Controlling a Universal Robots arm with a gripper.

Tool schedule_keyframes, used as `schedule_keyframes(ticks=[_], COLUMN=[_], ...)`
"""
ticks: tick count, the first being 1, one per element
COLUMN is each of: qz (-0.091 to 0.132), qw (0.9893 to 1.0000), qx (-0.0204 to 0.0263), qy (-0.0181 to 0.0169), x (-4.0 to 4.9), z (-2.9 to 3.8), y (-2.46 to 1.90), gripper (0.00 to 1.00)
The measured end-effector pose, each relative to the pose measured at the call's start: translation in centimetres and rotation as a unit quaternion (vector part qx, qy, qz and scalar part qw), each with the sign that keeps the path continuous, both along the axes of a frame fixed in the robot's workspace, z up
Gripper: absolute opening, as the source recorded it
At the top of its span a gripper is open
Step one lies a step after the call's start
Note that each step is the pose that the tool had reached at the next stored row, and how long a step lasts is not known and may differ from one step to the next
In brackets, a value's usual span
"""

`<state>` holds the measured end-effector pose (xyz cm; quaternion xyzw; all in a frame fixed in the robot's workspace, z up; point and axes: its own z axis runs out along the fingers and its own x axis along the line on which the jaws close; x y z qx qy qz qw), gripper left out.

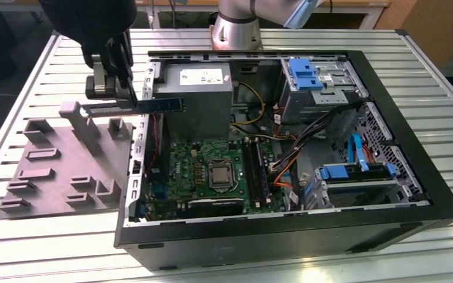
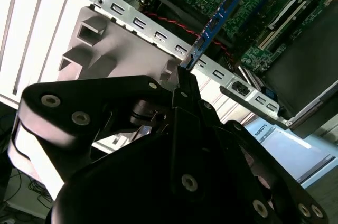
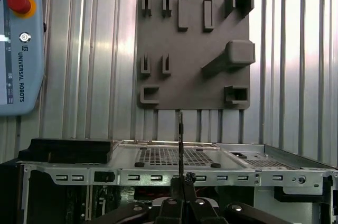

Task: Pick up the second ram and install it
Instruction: 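Pick up the second ram and move it above second insertion slot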

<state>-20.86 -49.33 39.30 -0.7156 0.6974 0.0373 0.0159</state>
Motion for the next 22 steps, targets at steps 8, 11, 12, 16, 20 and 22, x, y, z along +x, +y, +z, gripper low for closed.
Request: schedule_keyframes(ticks=[8,11,12,16,20,22], qz=[0.0,0.0,0.0,0.0,0.0,0.0], qw=[1.0,1.0,1.0,1.0,1.0,1.0], qx=[0.0,0.0,0.0,0.0001,0.0,0.0], qy=[0.0,0.0,0.0,0.0,0.0,0.0], x=[0.81,1.17,1.29,1.81,2.34,2.62], z=[0.0,0.0,0.0,-0.01,-0.02,-0.02], y=[0.0,0.0,0.0,0.0,0.0,0.0], gripper=[0.11,0.11,0.11,0.11,0.11,0.11])
